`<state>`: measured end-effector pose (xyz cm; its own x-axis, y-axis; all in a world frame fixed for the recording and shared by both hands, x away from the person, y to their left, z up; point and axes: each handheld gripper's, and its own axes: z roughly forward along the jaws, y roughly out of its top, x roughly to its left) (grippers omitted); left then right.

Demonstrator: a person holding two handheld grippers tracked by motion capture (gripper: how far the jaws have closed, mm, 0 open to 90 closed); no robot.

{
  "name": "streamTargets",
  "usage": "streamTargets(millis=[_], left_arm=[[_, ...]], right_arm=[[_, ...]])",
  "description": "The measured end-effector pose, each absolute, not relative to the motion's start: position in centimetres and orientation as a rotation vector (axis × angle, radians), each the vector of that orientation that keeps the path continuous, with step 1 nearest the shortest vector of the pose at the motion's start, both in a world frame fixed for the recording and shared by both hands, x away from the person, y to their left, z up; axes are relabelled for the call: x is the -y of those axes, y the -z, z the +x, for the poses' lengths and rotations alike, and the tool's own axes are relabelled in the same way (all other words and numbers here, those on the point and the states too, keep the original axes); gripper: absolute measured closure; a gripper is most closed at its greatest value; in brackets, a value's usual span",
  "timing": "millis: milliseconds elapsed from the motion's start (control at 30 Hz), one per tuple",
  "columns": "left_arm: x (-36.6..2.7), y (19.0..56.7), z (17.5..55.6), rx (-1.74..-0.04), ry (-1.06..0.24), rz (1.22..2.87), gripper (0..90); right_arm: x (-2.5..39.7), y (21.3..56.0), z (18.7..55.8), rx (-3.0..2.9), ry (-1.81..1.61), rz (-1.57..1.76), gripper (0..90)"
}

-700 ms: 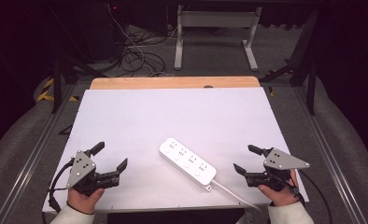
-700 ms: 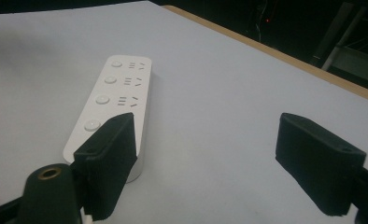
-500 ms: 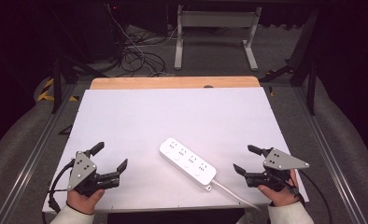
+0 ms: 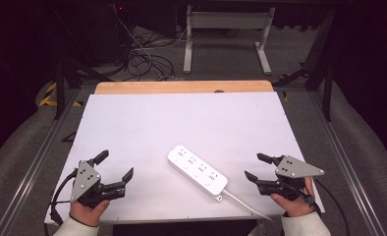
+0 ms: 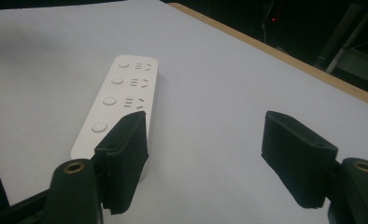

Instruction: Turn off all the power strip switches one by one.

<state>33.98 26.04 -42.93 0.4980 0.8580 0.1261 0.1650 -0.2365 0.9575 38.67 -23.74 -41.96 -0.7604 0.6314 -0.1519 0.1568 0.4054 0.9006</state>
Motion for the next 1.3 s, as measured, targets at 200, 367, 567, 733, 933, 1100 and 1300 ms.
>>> streamTargets(millis=[200, 367, 567, 733, 933, 1100, 1300], left_arm=[[-26.0, 42.9, 33.9, -0.881, -0.85, 1.7, 9.8], [-26.0, 42.9, 33.8, -0.884, -0.853, 1.697, 9.7], [-26.1, 42.9, 33.8, -0.887, -0.855, 1.694, 9.8], [-26.1, 42.9, 33.8, -0.883, -0.858, 1.697, 9.8], [-26.1, 42.9, 33.8, -0.884, -0.859, 1.696, 9.7], [-26.1, 42.9, 33.8, -0.884, -0.861, 1.698, 9.7], [-26.1, 43.0, 33.8, -0.884, -0.859, 1.7, 9.8]], right_arm=[[22.9, 41.4, 39.1, -2.252, -1.312, 0.656, 34.9], [21.0, 40.6, 40.1, -2.359, -1.337, 0.603, 46.7], [19.5, 40.2, 40.6, -2.384, -1.334, 0.568, 46.7], [18.2, 40.0, 41.0, -2.42, -1.338, 0.539, 45.8], [16.8, 39.9, 41.4, -2.449, -1.334, 0.523, 46.6], [15.4, 40.0, 41.7, -2.484, -1.318, 0.494, 48.5], [14.2, 40.1, 42.1, -2.52, -1.317, 0.485, 51.5]])
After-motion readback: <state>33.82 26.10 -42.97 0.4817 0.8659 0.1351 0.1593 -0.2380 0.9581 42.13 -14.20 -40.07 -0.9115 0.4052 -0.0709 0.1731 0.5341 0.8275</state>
